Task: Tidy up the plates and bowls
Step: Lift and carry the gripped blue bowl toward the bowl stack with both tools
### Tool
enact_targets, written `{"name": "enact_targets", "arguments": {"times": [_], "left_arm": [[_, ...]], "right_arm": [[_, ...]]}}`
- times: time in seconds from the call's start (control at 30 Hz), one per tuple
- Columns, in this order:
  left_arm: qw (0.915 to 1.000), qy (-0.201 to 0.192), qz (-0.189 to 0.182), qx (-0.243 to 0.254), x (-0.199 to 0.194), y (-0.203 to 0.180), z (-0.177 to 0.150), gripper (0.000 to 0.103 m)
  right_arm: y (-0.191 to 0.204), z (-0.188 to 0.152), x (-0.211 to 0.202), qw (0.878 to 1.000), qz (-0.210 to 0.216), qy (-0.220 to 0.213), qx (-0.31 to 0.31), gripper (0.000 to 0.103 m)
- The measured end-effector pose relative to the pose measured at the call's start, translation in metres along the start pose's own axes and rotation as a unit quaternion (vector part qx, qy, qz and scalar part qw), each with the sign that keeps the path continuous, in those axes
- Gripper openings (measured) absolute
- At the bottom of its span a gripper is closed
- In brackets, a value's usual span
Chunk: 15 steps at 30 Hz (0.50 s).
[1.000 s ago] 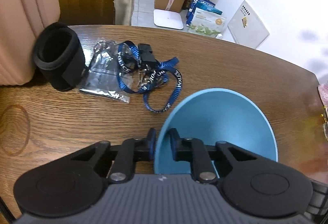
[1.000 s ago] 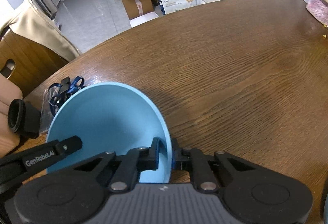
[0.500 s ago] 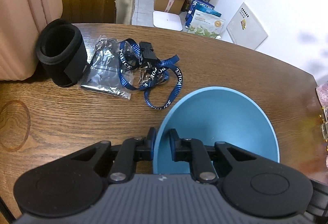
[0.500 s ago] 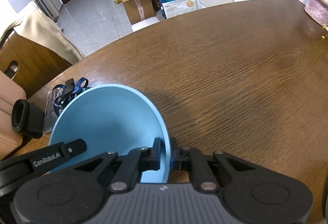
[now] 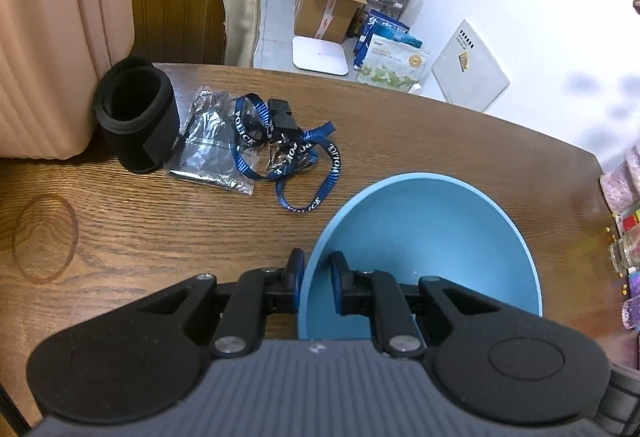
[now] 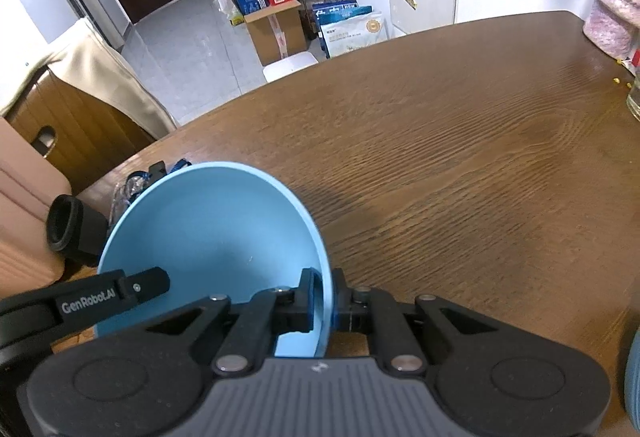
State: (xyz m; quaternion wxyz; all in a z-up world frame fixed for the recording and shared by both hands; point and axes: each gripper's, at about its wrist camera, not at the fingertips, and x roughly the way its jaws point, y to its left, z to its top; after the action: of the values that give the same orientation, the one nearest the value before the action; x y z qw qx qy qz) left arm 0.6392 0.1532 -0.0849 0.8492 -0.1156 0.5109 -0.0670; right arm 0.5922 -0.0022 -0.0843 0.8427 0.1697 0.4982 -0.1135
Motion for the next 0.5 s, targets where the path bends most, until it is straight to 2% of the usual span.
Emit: {"name": "enact_targets", "arguments": {"times": [0.5], "left_arm": [[0.9995,-0.029,-0.014,0.003,-0.064,-0.010,-0.023,0.015]], "right_arm": [[-0.009,-0.025,-0.056,0.999,0.016,-0.030,0.018,0.008]]}}
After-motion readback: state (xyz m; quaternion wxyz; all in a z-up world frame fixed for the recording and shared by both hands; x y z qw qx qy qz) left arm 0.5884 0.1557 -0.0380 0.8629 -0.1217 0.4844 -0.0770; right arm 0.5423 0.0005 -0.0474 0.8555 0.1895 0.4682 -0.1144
